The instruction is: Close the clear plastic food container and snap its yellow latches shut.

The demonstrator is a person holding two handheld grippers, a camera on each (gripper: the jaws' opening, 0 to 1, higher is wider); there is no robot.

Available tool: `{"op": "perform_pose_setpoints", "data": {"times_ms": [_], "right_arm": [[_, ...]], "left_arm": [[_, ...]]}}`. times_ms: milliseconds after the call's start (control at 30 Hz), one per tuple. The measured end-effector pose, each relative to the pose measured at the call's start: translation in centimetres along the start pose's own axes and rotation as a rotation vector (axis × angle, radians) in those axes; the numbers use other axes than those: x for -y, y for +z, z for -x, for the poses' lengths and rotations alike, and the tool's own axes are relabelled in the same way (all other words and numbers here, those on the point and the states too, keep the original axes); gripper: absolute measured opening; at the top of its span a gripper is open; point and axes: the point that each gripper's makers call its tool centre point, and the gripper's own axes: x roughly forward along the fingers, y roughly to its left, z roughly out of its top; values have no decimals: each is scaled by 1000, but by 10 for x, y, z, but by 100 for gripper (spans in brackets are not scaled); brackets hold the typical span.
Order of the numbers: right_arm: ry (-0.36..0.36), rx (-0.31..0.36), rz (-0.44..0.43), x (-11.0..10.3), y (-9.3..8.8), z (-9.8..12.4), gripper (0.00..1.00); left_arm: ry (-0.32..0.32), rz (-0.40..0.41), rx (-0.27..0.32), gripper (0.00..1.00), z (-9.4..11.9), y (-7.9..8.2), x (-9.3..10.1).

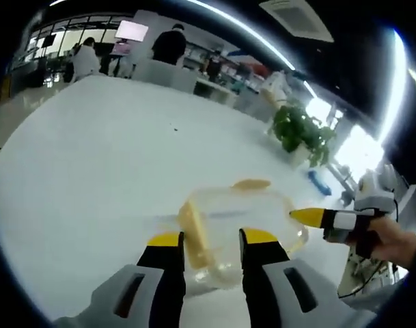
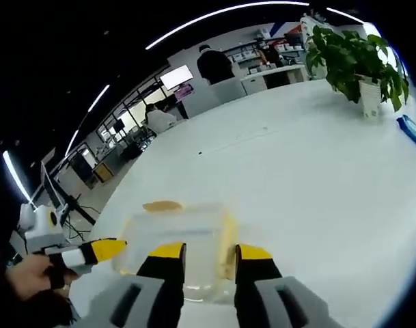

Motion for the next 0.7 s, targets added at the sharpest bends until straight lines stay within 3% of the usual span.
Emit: {"op": "perform_pose_setpoints", "data": {"times_ms": [133,167,200,700], "right_arm": [[12,-15,-6,1,1,-1,24],[42,-44,7,-4,-2,-1,24],[21,-28,-4,0,1,-2,24],[100,-117,-52,-1,-4,-4,23]], "left_arm": [[-21,-3,-10,26,-2,0,0],[-31,-3,-55,25,0,-6,-1],[-22,5,-7,25,-5,0,0],[-4,-9,-19,24,-7,2,0]]}}
